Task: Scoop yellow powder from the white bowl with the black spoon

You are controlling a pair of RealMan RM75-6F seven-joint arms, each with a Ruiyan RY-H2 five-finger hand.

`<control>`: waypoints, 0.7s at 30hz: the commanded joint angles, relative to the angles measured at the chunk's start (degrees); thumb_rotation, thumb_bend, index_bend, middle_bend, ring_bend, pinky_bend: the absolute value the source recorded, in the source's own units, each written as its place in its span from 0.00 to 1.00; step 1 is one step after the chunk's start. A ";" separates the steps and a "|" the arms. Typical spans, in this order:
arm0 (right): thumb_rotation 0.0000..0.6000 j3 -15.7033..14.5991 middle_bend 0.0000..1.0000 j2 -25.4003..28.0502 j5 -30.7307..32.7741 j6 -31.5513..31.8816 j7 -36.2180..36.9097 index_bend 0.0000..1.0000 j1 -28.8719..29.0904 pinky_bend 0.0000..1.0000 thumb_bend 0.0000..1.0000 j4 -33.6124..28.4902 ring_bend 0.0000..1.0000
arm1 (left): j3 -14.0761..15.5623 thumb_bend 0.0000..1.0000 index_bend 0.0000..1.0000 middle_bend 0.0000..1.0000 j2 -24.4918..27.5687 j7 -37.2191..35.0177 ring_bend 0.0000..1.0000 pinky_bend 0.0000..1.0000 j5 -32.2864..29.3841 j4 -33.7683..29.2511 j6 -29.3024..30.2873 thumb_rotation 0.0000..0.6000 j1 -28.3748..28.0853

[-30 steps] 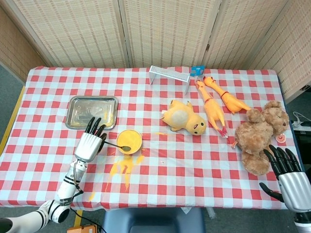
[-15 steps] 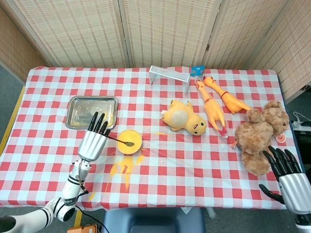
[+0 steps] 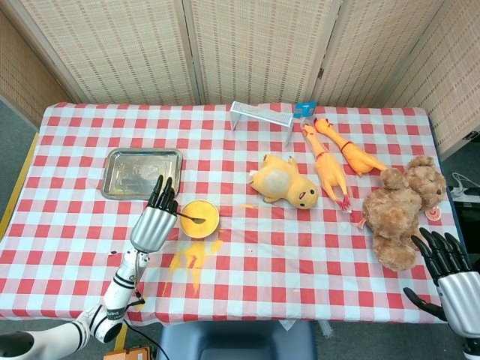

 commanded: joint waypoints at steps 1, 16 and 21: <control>1.00 -0.10 0.00 0.12 -0.27 0.41 0.32 0.00 -0.21 0.00 0.08 0.23 0.00 | 1.63 0.63 0.86 0.30 -0.51 3.24 0.07 0.05 0.99 0.63 0.51 1.00 1.07; 1.00 -0.14 0.00 -0.31 -0.35 -0.39 -0.87 0.00 -0.05 0.00 0.08 0.01 0.00 | 0.89 0.64 0.86 0.30 -0.66 3.31 0.07 0.05 -0.58 3.24 -1.52 1.00 1.65; 1.00 0.18 0.00 -0.31 0.37 -0.66 -0.87 0.00 0.04 0.00 0.08 0.03 0.00 | -0.37 0.63 0.86 0.31 -1.96 1.71 0.06 0.05 -1.70 7.13 -2.36 1.00 0.76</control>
